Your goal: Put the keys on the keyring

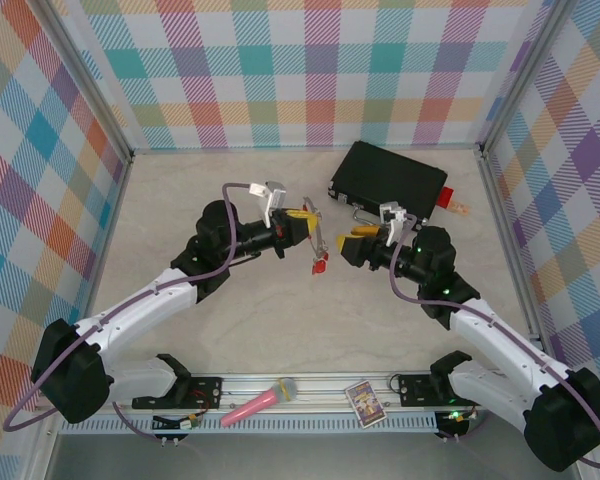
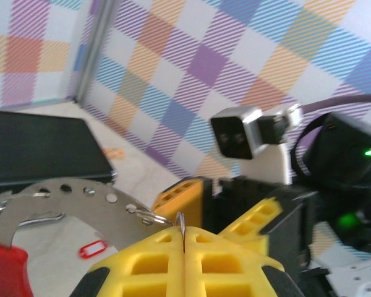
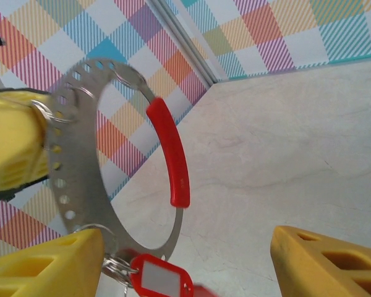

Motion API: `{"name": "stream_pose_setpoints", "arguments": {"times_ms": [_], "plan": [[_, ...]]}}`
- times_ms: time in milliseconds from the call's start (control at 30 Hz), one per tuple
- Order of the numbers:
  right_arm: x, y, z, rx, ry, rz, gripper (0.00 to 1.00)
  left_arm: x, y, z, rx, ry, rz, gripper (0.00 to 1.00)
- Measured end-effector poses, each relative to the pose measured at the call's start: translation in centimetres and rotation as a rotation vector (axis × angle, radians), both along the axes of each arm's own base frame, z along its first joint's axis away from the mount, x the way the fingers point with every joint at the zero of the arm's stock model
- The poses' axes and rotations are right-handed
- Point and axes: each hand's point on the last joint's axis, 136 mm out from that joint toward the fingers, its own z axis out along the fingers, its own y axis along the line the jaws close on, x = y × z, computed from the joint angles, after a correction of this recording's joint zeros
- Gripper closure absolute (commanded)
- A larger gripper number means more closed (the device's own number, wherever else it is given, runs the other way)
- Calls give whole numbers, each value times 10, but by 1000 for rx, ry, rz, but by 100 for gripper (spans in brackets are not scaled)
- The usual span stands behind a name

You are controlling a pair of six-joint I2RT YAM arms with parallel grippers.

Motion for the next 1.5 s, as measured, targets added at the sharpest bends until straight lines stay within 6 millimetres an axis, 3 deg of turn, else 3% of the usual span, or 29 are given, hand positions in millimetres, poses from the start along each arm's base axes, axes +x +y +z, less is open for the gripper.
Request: {"name": "stream_pose_setpoints", "arguments": {"times_ms": [200, 633, 733, 900, 1033, 1167, 1367, 1500], "plan": [[-2, 2, 0, 2, 0, 15, 24, -7, -2, 17, -70, -1, -52, 100], [-6, 0, 9, 14, -23, 15, 16, -8, -5, 22, -117, 36, -83, 100], [-6, 0, 9, 14, -21, 15, 1, -6, -5, 22, -124, 47, -72, 100], [-6, -1, 9, 8, -33, 12, 1, 5, -1, 21, -131, 57, -6, 100], [-5, -1, 9, 7, -33, 8, 1, 24, 12, 13, -124, 56, 142, 100], [-5, -1, 9, 7, -32, 9, 1, 39, 39, 0, -95, 51, 332, 100], [-3, 0, 4, 1, -18, 9, 1, 52, 67, 9, -91, 13, 513, 100], [1, 3, -4, -7, 5, 13, 1, 55, 72, 8, -81, 9, 553, 100]]}}
